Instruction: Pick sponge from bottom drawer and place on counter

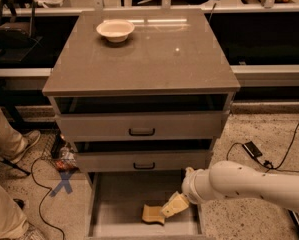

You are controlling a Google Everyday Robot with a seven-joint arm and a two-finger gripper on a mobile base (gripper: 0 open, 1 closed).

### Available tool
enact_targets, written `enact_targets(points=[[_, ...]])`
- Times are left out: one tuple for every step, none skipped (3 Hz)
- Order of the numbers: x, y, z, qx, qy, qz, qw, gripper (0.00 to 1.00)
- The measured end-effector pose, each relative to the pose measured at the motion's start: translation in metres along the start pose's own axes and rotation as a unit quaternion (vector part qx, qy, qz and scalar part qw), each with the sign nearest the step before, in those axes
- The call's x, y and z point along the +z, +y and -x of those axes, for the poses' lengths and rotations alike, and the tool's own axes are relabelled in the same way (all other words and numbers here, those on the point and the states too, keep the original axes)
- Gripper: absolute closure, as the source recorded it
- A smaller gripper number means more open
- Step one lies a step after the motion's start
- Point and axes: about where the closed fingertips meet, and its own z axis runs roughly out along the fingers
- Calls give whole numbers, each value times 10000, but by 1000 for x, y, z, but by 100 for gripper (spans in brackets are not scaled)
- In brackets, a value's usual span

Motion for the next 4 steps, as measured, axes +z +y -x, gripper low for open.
enact_targets(points=[[53, -5, -22, -205, -160, 323, 9991, 0], [97, -10, -38, -481, -487, 650, 9955, 0], [124, -22, -42, -562, -1103, 975, 9875, 0], [150, -31, -54, -616, -1322, 1095, 9832, 0]])
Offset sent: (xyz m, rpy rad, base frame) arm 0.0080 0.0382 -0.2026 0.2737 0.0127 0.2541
